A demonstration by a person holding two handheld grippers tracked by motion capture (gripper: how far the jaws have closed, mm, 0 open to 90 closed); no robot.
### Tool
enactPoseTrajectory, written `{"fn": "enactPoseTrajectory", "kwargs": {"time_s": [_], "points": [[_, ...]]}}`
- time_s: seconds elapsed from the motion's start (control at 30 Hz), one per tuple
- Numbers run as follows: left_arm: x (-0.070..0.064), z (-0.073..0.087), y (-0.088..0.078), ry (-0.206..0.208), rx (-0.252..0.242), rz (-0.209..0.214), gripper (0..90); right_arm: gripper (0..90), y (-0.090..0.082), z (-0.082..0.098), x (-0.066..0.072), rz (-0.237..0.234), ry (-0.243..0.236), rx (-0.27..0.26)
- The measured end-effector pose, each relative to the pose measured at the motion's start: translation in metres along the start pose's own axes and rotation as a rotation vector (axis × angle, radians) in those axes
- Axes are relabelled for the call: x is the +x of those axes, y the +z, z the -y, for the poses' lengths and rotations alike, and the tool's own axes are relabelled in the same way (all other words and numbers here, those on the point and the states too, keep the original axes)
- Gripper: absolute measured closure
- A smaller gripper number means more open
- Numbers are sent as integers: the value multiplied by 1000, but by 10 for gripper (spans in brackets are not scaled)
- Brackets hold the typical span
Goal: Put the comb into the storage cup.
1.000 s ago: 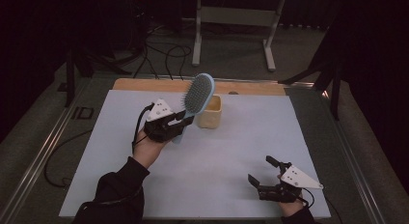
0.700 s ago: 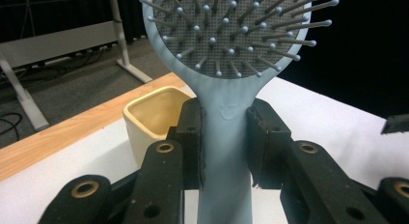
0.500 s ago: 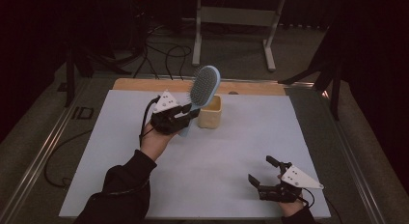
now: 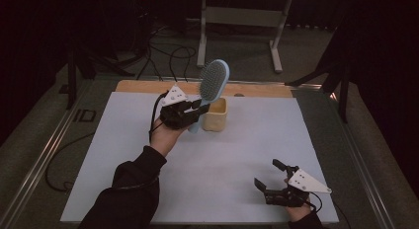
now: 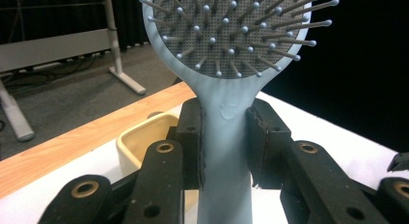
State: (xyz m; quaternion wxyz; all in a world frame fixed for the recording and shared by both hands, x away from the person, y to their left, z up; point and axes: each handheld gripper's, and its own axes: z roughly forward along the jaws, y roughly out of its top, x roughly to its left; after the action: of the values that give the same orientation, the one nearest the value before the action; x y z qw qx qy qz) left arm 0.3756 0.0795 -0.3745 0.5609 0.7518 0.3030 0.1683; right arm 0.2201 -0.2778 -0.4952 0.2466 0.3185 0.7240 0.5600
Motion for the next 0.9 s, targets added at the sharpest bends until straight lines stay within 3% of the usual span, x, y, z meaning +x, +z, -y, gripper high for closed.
{"fn": "enactPoseTrajectory", "kwargs": {"time_s": [0.27, 0.67, 0.9], "points": [[3, -8, 13, -21, -13, 25, 702, 80, 0, 0, 0, 2, 4, -3], [1, -21, 32, 1, -35, 30, 702, 80, -1, 0, -1, -1, 10, -6], [4, -28, 40, -37, -59, 40, 702, 80, -1, 0, -1, -2, 12, -9]]}}
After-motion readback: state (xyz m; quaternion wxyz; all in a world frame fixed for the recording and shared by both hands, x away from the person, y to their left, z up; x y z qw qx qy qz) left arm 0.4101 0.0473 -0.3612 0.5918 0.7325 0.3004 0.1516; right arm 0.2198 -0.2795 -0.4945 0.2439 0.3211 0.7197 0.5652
